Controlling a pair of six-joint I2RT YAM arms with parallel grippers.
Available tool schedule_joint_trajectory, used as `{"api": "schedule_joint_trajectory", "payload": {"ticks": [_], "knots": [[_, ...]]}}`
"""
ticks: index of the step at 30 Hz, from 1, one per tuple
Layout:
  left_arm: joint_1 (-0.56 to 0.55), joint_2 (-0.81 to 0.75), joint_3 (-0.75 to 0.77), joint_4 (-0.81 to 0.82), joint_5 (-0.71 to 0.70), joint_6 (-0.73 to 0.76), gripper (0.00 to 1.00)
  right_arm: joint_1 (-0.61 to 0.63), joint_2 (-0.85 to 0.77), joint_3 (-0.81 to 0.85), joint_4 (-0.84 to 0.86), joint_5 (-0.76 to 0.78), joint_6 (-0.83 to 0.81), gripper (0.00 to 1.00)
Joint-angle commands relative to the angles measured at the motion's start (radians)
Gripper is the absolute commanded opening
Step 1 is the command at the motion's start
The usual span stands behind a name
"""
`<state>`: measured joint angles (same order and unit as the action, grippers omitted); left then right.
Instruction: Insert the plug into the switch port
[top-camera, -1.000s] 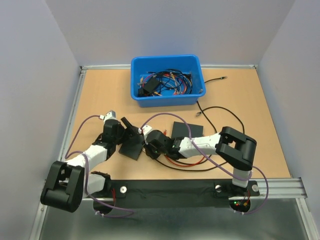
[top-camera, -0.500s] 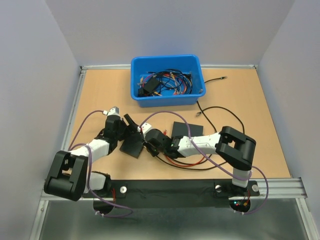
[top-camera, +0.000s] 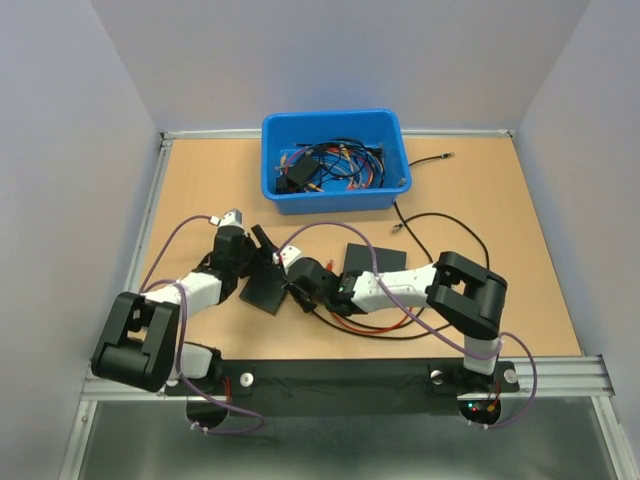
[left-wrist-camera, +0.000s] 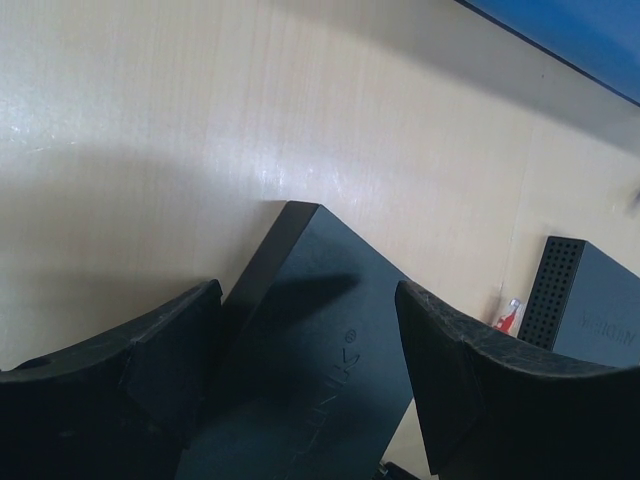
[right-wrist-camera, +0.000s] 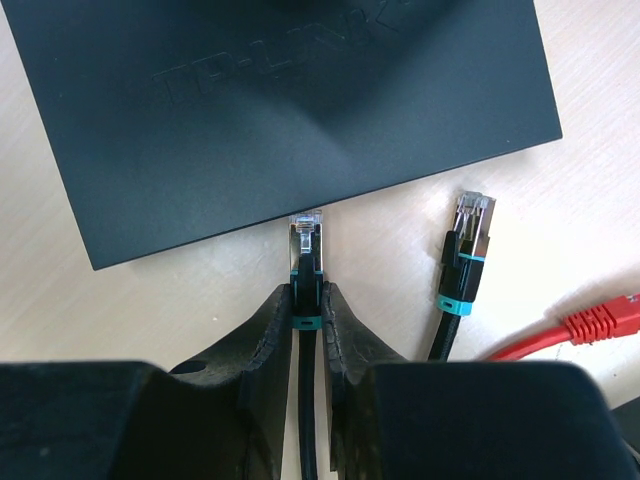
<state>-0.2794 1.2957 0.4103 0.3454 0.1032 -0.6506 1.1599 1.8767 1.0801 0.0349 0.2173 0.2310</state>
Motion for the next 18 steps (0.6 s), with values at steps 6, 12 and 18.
{"api": "schedule_joint_trajectory", "payload": {"ticks": [6,12,18], "knots": [[-0.032,0.053,0.033,-0.048,0.012,0.017,0.81,0.004,0.019,0.058,0.023,-0.001,-0.013,0.01],[-0.069,0.065,0.033,-0.054,0.012,0.003,0.77,0.004,0.006,0.076,0.013,0.005,-0.018,0.00],[-0.099,0.076,0.031,-0.051,0.010,-0.014,0.75,0.004,0.010,0.113,0.000,0.011,-0.027,0.00]]}}
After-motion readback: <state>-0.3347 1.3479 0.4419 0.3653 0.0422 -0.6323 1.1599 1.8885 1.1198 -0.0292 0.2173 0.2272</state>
